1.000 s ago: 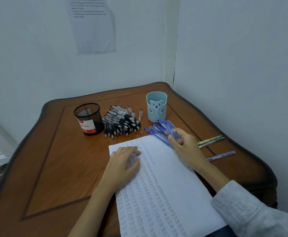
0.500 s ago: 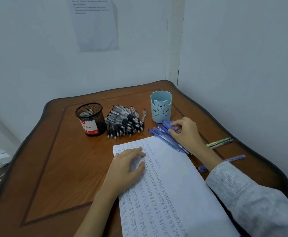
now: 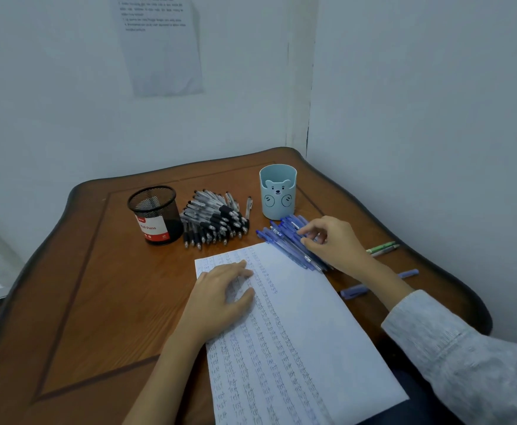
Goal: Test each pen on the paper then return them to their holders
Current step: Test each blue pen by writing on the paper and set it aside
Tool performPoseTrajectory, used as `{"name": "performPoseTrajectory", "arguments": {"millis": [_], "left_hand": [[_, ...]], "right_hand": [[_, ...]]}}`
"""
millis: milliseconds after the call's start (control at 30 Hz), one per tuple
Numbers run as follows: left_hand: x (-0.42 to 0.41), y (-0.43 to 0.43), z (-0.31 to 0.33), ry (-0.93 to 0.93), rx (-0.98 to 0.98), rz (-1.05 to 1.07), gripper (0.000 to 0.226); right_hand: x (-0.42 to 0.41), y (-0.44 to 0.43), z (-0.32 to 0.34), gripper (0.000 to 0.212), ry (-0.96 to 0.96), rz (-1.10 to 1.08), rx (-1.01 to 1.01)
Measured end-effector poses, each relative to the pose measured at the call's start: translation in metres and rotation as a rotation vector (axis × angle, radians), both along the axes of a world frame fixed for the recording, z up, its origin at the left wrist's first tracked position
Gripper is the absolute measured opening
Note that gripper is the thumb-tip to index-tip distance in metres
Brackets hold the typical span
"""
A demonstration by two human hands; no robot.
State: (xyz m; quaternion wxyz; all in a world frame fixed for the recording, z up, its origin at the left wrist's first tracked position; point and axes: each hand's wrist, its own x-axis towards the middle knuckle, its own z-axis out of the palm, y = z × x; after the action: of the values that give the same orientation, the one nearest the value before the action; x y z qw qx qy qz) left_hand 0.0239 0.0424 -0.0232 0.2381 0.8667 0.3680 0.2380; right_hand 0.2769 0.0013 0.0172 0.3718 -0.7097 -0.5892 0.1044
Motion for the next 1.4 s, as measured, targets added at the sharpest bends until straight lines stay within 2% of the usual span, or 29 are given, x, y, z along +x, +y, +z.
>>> {"name": "performPoseTrajectory", "arguments": {"millis": [233, 400, 533, 633, 833, 1000, 1133, 1267, 1400], "left_hand": [[-0.003, -0.002, -0.003, 0.070, 0.009, -0.036, 0.064], [-0.003, -0.002, -0.005, 0.082, 0.004, -0.039, 0.066], [-0.003, -0.003, -0.005, 0.084, 0.006, -0.040, 0.068], [-0.002, -0.004, -0.005, 0.094, 0.029, -0.038, 0.068], [-0.002, -0.010, 0.000, 0.061, 0.101, -0.046, 0.066], [-0.001, -0.012, 0.001, 0.009, 0.122, -0.032, 0.059], [-0.002, -0.014, 0.003, -0.062, 0.129, -0.026, 0.053], [-0.002, -0.013, 0.003, -0.102, 0.130, -0.053, 0.047], [-0.002, -0.012, 0.004, -0.148, 0.127, -0.054, 0.039]], "right_hand": [[0.017, -0.048, 0.021, 0.011, -0.015, 0.139, -0.200], [0.027, -0.084, 0.029, 0.022, -0.040, 0.196, -0.347], [0.030, -0.101, 0.021, 0.028, -0.212, 0.199, -0.381], [0.030, -0.105, 0.016, 0.023, -0.256, 0.175, -0.320], [0.017, -0.094, -0.002, 0.013, -0.127, 0.233, -0.135], [-0.009, -0.075, -0.005, 0.013, -0.057, 0.293, -0.020], [-0.033, -0.056, -0.009, 0.010, 0.019, 0.320, -0.058], [-0.054, -0.043, -0.011, 0.026, -0.027, 0.353, -0.057], [-0.066, -0.036, -0.015, 0.029, -0.022, 0.312, -0.048]]}}
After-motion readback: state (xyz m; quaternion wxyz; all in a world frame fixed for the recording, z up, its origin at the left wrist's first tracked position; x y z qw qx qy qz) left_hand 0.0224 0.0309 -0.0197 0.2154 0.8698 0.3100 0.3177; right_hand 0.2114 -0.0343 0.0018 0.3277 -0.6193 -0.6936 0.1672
